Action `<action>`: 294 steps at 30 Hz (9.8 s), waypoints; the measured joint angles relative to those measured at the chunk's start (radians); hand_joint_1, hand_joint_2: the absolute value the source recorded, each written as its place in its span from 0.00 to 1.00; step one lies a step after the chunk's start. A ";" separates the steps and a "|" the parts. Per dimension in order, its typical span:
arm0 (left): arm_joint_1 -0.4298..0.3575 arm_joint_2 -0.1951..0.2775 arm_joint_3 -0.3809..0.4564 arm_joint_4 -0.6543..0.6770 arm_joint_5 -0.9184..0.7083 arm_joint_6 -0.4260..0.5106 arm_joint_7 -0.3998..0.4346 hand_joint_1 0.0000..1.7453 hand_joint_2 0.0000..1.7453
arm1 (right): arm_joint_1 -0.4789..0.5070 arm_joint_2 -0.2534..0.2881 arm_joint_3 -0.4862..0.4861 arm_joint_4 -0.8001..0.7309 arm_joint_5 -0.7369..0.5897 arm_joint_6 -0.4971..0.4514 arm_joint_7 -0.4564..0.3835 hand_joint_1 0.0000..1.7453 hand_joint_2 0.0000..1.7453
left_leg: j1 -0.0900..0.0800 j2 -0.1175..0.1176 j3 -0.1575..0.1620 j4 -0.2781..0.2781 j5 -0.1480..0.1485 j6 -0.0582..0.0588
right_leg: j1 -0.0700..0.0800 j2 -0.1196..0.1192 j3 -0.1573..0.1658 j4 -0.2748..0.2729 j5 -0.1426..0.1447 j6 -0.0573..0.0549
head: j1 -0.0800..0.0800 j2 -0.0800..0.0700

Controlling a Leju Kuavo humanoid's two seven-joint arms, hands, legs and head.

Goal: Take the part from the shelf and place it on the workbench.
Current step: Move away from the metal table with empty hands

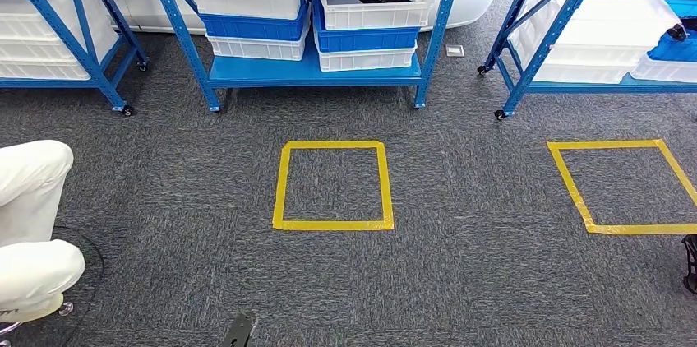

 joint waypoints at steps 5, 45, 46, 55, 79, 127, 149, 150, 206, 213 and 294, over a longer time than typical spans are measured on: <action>0.000 0.002 -0.018 0.000 -0.028 -0.030 -0.024 0.00 0.00 | 0.000 0.018 -0.013 0.000 -0.022 -0.010 0.039 0.00 0.00 | 0.000 0.000 0.000 0.000 0.000 0.000 | 0.000 0.000 0.000 0.000 0.000 0.000 | 0.000 0.000; 0.076 0.061 0.214 0.010 0.302 -0.166 -0.184 0.00 0.00 | -0.226 -0.120 0.133 -0.052 0.247 -0.025 -0.168 0.00 0.00 | 0.017 0.005 -0.149 0.286 -0.114 -0.018 | -0.009 0.003 -0.029 0.043 0.002 -0.026 | 0.003 0.000; 0.077 0.061 0.215 0.010 0.302 -0.166 -0.184 0.00 0.00 | -0.226 -0.120 0.134 -0.052 0.248 -0.025 -0.168 0.00 0.00 | 0.012 0.005 -0.145 0.258 -0.081 -0.008 | -0.003 0.003 -0.023 0.043 -0.001 -0.031 | 0.003 0.000; 0.084 0.059 0.241 0.010 0.335 -0.157 -0.200 0.00 0.00 | -0.254 -0.104 0.146 -0.063 0.299 -0.015 -0.168 0.00 0.00 | -0.016 0.014 -0.038 -0.005 0.040 0.041 | 0.011 -0.001 -0.024 0.066 -0.036 -0.021 | 0.005 0.000; 0.098 0.057 0.272 0.009 0.353 -0.163 -0.205 0.00 0.00 | -0.272 -0.084 0.160 -0.068 0.330 -0.010 -0.157 0.00 0.00 | -0.002 0.005 -0.080 0.098 0.008 -0.002 | -0.010 0.003 -0.031 0.044 0.010 -0.037 | 0.005 0.000; 0.101 0.060 0.273 0.008 0.337 -0.199 -0.198 0.00 0.00 | -0.242 -0.076 0.070 -0.072 0.417 -0.015 -0.130 0.00 0.00 | -0.025 -0.002 0.051 0.006 -0.044 0.034 | 0.014 -0.006 -0.065 0.051 0.024 -0.007 | 0.007 0.000; 0.100 0.060 0.273 0.008 0.334 -0.199 -0.196 0.00 0.00 | -0.255 -0.074 0.031 -0.075 0.460 0.000 -0.131 0.00 0.00 | -0.009 0.000 -0.054 0.023 0.031 0.049 | 0.004 0.002 -0.005 0.194 -0.113 -0.009 | 0.000 0.000; 0.100 0.060 0.273 0.008 0.333 -0.199 -0.196 0.00 0.00 | -0.254 -0.075 0.027 -0.075 0.461 0.000 -0.131 0.00 0.00 | -0.010 -0.001 -0.049 0.023 0.024 0.051 | 0.004 0.002 -0.048 0.249 -0.134 -0.014 | 0.001 0.000; 0.099 0.068 0.272 0.009 0.320 -0.224 -0.198 0.00 0.00 | -0.253 -0.071 -0.025 -0.082 0.482 -0.004 -0.131 0.00 0.00 | -0.022 0.000 -0.079 0.034 0.028 0.029 | 0.013 -0.002 0.024 0.027 -0.059 -0.021 | 0.000 0.000; 0.095 0.066 0.271 0.009 0.320 -0.232 -0.200 0.00 0.00 | -0.250 -0.076 -0.027 -0.084 0.488 -0.005 -0.131 0.00 0.00 | -0.013 -0.003 -0.019 0.003 0.010 0.050 | 0.006 -0.004 -0.132 0.287 -0.133 -0.006 | 0.004 0.000; 0.056 0.093 0.215 0.009 0.266 -0.261 -0.174 0.00 0.00 | -0.186 -0.058 -0.242 -0.089 0.573 -0.034 -0.166 0.00 0.00 | -0.003 0.004 -0.083 0.091 0.009 -0.005 | -0.003 0.005 0.014 0.036 -0.038 -0.039 | 0.004 0.000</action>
